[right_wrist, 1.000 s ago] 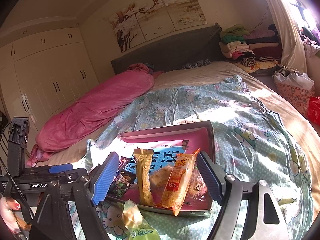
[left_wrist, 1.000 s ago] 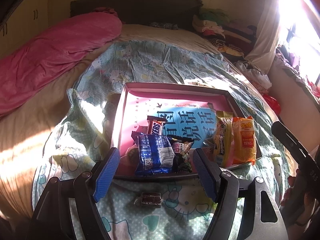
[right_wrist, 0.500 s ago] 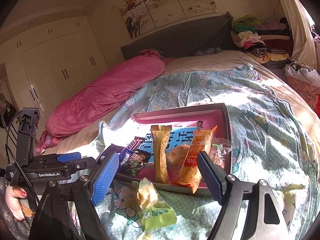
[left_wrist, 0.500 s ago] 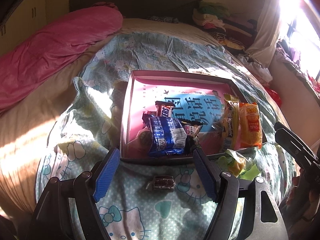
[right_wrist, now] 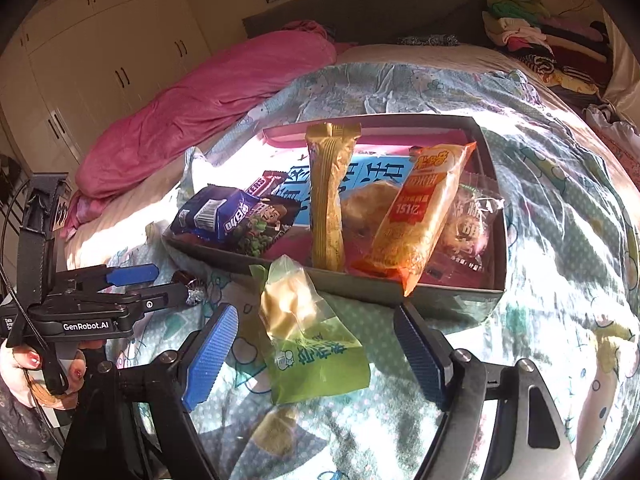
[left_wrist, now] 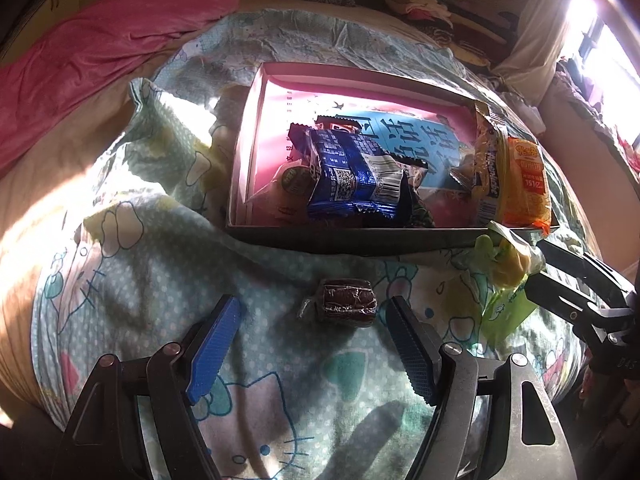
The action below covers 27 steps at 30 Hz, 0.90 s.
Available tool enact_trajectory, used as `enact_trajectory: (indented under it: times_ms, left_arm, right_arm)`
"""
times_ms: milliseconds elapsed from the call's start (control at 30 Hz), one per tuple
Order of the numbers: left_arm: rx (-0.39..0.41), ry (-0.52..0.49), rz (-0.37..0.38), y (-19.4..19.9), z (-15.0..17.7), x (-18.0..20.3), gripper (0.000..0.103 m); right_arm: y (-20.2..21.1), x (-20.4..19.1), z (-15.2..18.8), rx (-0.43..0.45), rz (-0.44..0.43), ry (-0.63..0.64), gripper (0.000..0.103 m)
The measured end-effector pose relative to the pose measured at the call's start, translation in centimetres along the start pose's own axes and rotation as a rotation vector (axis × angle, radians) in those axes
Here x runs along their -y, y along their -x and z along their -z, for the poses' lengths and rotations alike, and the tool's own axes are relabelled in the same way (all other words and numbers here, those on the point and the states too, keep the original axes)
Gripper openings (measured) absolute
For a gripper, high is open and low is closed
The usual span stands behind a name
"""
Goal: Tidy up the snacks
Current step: 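Grasp the brown wrapped chocolate with the left tool while the right grasps the green-yellow bag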
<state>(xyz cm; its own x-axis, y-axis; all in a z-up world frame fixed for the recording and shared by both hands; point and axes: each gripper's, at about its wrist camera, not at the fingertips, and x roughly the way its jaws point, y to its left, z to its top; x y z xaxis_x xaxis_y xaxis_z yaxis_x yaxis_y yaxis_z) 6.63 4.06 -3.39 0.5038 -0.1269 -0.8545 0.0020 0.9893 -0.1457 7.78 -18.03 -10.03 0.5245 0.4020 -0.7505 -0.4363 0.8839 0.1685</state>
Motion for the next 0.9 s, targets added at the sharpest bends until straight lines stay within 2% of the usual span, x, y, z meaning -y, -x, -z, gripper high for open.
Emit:
enact_trajectory:
  times_ms: [133,267,333,367,433,467,567,767,900]
  left_arm:
    - [-0.002,-0.009,-0.013,-0.7,0.0,0.2,0.077]
    - [0.002,-0.005,-0.015,-1.1,-0.1,0.4,0.077]
    - [0.001,-0.004,-0.01,-1.2,0.0,0.6,0.072]
    - [0.002,-0.004,-0.012,-1.2,0.0,0.6,0.066]
    - [0.002,-0.003,0.001,-1.3,-0.1,0.8,0.059]
    - [0.002,-0.007,0.008,-1.3,-0.1,0.9,0.052]
    - [0.008,-0.039,-0.014,-1.5,-0.1,1.5,0.041]
    - [0.031,-0.009,0.026,0.1,-0.2,0.7,0.038]
    - [0.075,0.002,0.049,2.1,-0.6,0.5,0.038]
  right_arm:
    - [-1.2,-0.8,0.2,-0.023,0.001,0.038,0.08]
    - [-2.3,-1.8,0.0,-0.021,-0.012,0.093,0.069]
    - [-2.8,-2.3,0.1,-0.024,-0.004,0.121,0.062]
    - [-3.0,-2.4,0.1,-0.026,-0.007,0.128,0.06]
    - [-3.1,-2.6,0.1,-0.021,-0.019,0.131,0.056]
    - [-3.1,-2.7,0.0,-0.017,-0.023,0.137,0.054]
    - [-2.8,-2.7,-0.1,-0.011,-0.04,0.131,0.051]
    - [-1.1,-2.0,-0.5,0.031,-0.115,0.065,0.048]
    - [0.8,-1.4,-1.0,0.097,-0.132,0.036,0.048]
